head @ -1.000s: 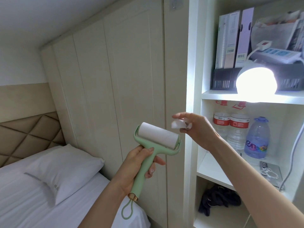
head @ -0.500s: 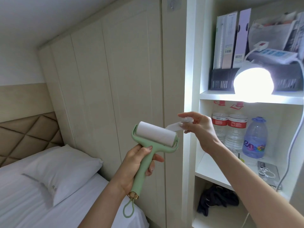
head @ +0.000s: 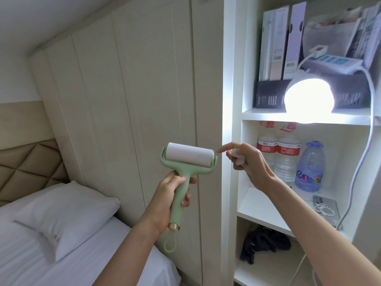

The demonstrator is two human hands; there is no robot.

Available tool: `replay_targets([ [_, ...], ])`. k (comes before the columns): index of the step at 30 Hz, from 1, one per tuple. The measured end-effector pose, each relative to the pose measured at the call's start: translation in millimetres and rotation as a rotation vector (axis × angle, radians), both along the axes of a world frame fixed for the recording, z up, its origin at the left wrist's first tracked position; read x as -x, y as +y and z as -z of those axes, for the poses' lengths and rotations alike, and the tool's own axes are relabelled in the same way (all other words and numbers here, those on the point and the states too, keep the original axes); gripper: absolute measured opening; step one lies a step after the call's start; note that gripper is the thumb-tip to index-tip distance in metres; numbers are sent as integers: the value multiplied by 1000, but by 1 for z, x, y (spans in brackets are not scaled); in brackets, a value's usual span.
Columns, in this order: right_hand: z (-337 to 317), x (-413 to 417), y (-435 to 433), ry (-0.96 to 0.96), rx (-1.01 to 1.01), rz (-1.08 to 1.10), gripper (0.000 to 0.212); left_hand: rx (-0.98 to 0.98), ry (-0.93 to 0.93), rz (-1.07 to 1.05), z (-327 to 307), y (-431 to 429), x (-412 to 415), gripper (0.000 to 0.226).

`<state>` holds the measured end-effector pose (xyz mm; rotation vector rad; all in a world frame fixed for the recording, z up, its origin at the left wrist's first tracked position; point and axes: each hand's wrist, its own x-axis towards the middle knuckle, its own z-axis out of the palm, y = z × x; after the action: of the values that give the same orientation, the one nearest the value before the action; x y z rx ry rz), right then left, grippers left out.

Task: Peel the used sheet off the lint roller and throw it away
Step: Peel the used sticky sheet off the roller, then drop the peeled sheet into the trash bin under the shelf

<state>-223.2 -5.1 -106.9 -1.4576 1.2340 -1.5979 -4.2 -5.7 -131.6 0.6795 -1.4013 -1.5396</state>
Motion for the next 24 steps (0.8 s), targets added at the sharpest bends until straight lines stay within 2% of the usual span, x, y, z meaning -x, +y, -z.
replay_targets([
  [4, 13, 5, 2, 27, -88, -85, 38, 19, -5, 29, 7, -4, 14, 22],
  [6, 23, 11, 2, -59, -109, -85, 40, -42, 87, 25, 11, -4, 21, 27],
  [9, 42, 23, 4, -217, -163, -45, 32, -128, 181, 51, 23, -6, 32, 28],
  [13, 76, 36, 7, -301, -224, 95, 39, -105, 33, 118, 48, -8, 42, 6],
  [15, 97, 40, 11, -375, -277, 113, 30, -108, -27, 125, 63, -8, 48, 14],
  [17, 122, 44, 17, -361, -339, 40, 19, -129, -41, 144, 77, -7, 53, 18],
  [19, 150, 48, 25, -312, -403, 38, 29, -153, -57, 173, 91, -5, 59, 21],
  [21, 176, 52, 34, -363, -468, 72, 40, -177, -77, 193, 106, -2, 66, 24],
  [24, 204, 51, 52, -381, -553, 77, 28, -234, -91, 224, 127, 5, 76, 25],
])
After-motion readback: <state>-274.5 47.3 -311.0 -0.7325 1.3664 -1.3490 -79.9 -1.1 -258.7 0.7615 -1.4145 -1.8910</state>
